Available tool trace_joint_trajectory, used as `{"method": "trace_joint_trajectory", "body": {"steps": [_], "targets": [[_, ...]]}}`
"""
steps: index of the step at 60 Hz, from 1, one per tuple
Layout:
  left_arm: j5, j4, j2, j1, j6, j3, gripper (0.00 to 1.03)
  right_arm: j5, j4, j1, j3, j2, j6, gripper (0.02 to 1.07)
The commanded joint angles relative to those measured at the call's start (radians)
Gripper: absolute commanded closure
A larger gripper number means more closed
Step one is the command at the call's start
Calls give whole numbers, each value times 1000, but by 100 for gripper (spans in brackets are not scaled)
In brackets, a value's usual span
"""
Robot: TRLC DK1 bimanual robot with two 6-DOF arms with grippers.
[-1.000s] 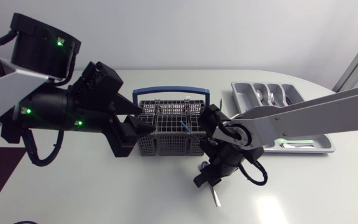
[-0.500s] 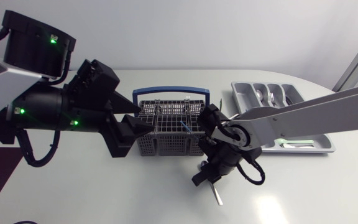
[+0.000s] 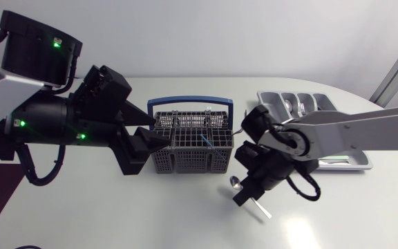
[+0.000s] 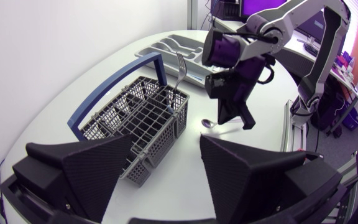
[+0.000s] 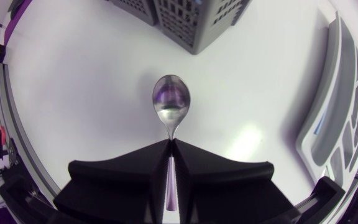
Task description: Unload the cutlery basket into the drawer organizer.
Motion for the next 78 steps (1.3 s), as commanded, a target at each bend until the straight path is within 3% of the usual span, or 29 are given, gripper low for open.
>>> {"method": "trace_joint_trajectory", "body": {"steps": [1, 15, 38, 61, 78], "targets": [[-3, 2, -3, -1, 23, -26, 10, -10, -40, -64, -29, -77, -126, 96], [-5, 13, 15, -4, 18, -25, 10, -79, -149, -371, -26, -184, -542, 96], [-38, 30, 47, -43, 12, -13, 10, -144, -149, -773, 60, -27, -1108, 96], [-75, 30, 69, -70, -3, -3, 10, -170, -158, -920, 312, 189, -1383, 98], [-91, 31, 78, -78, -11, 4, 10, -102, 7, -925, 356, 310, -1536, 101]]}}
